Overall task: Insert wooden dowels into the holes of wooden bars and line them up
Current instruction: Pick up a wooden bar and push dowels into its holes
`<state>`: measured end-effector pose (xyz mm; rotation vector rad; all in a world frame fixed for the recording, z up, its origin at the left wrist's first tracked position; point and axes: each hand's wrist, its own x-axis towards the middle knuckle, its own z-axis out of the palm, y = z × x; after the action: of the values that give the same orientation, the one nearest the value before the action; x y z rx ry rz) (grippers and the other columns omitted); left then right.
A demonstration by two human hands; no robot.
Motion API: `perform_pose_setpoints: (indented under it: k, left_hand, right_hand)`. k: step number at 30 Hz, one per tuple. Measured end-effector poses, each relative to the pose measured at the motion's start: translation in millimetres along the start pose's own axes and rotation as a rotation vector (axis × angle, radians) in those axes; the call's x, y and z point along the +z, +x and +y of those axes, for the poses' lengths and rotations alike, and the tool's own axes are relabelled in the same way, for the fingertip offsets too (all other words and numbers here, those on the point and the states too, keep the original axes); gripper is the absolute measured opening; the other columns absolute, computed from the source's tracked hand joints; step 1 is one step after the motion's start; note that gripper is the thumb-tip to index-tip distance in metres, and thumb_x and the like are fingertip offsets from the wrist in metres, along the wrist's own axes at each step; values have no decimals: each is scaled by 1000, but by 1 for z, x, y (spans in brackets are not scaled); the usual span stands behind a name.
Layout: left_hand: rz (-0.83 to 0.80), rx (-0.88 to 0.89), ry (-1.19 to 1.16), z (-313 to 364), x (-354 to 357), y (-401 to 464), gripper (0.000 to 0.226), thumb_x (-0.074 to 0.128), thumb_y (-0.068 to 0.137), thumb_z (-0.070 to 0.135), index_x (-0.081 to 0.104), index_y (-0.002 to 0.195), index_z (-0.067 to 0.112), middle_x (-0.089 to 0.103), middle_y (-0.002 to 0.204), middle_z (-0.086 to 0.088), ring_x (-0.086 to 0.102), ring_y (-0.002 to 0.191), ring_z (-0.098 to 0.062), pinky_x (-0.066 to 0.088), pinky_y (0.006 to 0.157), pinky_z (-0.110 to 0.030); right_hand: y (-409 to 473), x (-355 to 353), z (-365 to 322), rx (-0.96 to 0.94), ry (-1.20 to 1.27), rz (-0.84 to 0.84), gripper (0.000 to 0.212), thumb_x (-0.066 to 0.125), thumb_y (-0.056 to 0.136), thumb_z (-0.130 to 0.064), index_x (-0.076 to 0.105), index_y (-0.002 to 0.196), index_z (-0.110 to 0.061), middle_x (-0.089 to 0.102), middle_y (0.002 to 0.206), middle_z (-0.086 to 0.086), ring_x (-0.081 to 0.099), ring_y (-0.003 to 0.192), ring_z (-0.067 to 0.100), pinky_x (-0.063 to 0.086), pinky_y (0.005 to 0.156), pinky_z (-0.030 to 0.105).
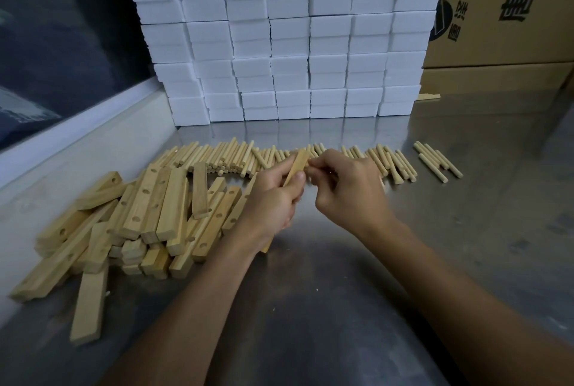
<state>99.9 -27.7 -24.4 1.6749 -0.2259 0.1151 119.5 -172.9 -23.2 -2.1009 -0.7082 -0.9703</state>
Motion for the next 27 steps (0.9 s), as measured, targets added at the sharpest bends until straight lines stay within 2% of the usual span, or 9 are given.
perform_pose_setpoints:
  k: [3, 4, 6, 7, 9, 11, 17, 22, 27]
  left_hand:
    - [13, 44, 126, 3, 0, -1, 43, 45, 104, 10, 47, 146, 17, 54, 74, -20, 55, 47, -4, 45, 48, -14]
    - [16, 68, 162, 4, -1, -1, 44, 46, 103, 10, 47, 146, 17, 62, 92, -25, 70, 71, -13, 56, 68, -26]
    - [20, 56, 200, 6, 1, -1, 45, 48, 103, 11, 45, 147, 19, 53, 127, -26, 52, 116, -43, 40, 101, -58]
    - [22, 43, 203, 4, 1, 0, 46, 48, 103, 12, 44, 148, 21, 55, 128, -23, 52, 117, -44, 40, 100, -60]
    - [0, 23, 168, 1, 0, 3, 45, 46, 104, 14, 45, 148, 22, 72, 95, -3, 69, 69, -22, 58, 62, -36]
    - [-33, -34, 85, 1, 0, 4, 42, 46, 104, 15, 47, 145, 23, 54, 75, -4, 46, 46, -15, 38, 40, -25]
    - [-54, -91, -211, 2, 5, 10, 30, 53, 91, -5, 66, 112, 11, 52, 69, -3, 49, 59, -16, 39, 42, -27]
    - [74, -99, -327, -3, 2, 18, 36, 65, 85, -9, 64, 119, 0, 67, 75, -7, 64, 66, -21, 55, 55, -29]
    - [109, -184, -461, -10, 11, 18, 21, 64, 91, 2, 65, 112, 0, 72, 87, -15, 72, 72, -30, 59, 65, -36]
  right_hand:
    - [2, 2, 0, 233, 143, -66, 10, 67, 89, -4, 70, 79, -4, 69, 63, 2, 65, 57, 13, 52, 57, 31]
    - [3, 2, 2, 322, 223, -86, 13, 66, 90, -4, 70, 78, -7, 67, 60, -3, 62, 54, 6, 48, 53, 20]
    - [4, 0, 4, 446, 405, -123, 16, 64, 92, -2, 70, 77, -7, 67, 58, -5, 59, 48, -1, 41, 49, 9]
    - [4, 0, 5, 466, 457, -126, 16, 64, 92, -1, 70, 78, -5, 68, 59, -2, 59, 48, -2, 40, 48, 9]
    - [3, 0, 7, 431, 413, -104, 11, 67, 91, -3, 71, 80, -5, 71, 66, 3, 61, 52, 3, 45, 51, 16]
    - [4, 0, 9, 330, 235, -69, 6, 72, 88, -10, 72, 82, -8, 70, 71, -2, 59, 56, 8, 49, 55, 24]
    - [7, -6, 12, 120, 7, 48, 12, 76, 85, -16, 73, 81, -5, 68, 77, 1, 55, 59, 8, 46, 57, 19]
    - [14, -16, 13, 509, 547, 31, 8, 74, 82, 1, 74, 89, -3, 74, 79, 12, 72, 71, 26, 60, 65, 35]
    - [9, -6, 9, 572, 712, 132, 11, 76, 83, 2, 72, 93, 5, 74, 89, 17, 73, 80, 25, 61, 75, 35]
